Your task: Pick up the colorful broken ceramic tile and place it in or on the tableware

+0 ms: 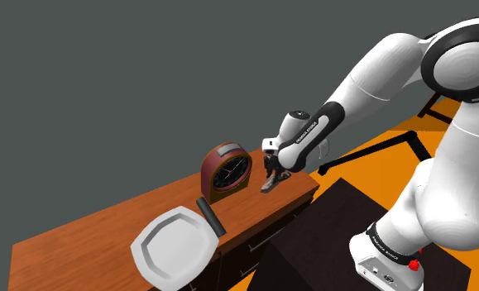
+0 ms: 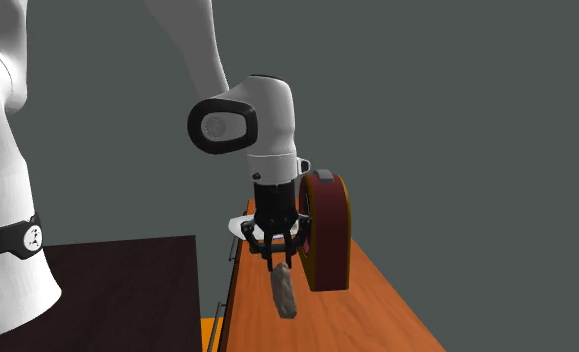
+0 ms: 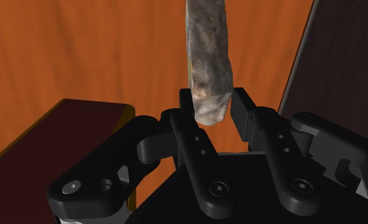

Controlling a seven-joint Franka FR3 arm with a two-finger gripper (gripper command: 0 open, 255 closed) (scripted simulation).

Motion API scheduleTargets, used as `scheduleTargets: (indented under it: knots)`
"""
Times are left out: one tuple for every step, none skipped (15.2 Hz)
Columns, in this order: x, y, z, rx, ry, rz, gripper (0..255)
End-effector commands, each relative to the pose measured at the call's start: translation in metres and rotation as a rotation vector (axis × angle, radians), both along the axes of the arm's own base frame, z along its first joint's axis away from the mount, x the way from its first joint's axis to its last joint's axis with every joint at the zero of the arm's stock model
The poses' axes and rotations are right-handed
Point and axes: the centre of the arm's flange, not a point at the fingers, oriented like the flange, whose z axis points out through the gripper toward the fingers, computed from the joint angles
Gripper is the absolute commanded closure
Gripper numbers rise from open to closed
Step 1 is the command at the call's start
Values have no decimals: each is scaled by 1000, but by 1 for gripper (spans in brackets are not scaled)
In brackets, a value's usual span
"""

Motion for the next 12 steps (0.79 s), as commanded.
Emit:
scheduleTargets:
  knots:
    - [0,0,10,0,0,0,255]
    - [0,0,15,0,0,0,255]
    - [0,0,21,0,0,0,255]
    - [0,0,26,0,0,0,255]
    - [0,0,31,0,0,0,255]
    - [0,0,37,0,0,0,255]
    - [0,0,42,0,0,0,255]
    - [0,0,47,0,0,0,255]
    - [0,0,52,0,0,0,255]
    - [0,0,58,0,0,0,255]
    - [0,0,63,0,0,0,255]
    - [0,0,68,0,0,0,255]
